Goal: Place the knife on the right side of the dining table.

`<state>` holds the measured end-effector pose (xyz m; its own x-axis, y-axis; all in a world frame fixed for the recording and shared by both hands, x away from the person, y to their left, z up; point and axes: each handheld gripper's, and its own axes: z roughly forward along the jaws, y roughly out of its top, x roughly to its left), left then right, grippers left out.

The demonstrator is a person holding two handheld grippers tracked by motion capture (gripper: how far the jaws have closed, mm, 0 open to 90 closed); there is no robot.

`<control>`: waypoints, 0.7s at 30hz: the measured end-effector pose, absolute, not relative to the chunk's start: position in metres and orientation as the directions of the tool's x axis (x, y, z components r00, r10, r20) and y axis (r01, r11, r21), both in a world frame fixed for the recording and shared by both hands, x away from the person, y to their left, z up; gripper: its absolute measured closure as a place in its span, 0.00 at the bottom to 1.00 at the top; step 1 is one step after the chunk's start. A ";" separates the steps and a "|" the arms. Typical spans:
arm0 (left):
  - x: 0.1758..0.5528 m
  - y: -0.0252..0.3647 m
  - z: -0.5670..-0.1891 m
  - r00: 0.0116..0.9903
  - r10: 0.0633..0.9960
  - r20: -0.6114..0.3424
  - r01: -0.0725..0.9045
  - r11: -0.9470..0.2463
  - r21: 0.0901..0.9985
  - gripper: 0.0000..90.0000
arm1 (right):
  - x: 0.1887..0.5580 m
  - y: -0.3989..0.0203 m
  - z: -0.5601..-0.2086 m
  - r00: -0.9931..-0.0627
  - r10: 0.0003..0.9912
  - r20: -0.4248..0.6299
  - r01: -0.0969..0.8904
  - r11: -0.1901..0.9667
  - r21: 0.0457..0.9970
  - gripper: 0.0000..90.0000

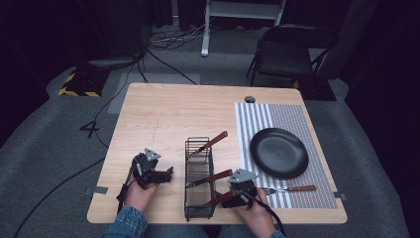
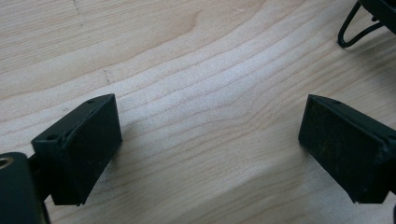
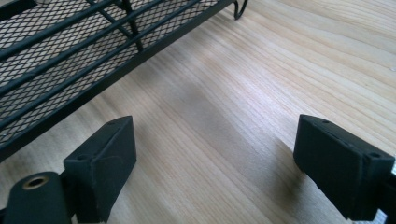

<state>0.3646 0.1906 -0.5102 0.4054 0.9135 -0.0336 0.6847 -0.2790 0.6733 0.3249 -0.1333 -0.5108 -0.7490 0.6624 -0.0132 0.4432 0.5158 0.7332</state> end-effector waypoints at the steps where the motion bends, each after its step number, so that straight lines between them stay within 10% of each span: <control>1: 0.365 0.191 -0.510 0.405 0.914 -0.034 0.685 -0.279 0.673 0.06 | 0.325 -0.133 -0.511 -0.749 0.663 -0.013 0.443 0.516 0.733 0.15; 9: 0.366 0.189 -0.510 0.388 0.921 -0.032 0.685 -0.265 0.678 0.08 | 0.322 -0.139 -0.501 -0.731 0.682 -0.014 0.482 0.531 0.697 0.45; 21: 0.366 0.191 -0.510 0.444 0.895 -0.030 0.657 -0.302 0.691 0.17 | 0.315 -0.159 -0.450 -0.719 0.695 -0.002 0.460 0.478 0.749 0.52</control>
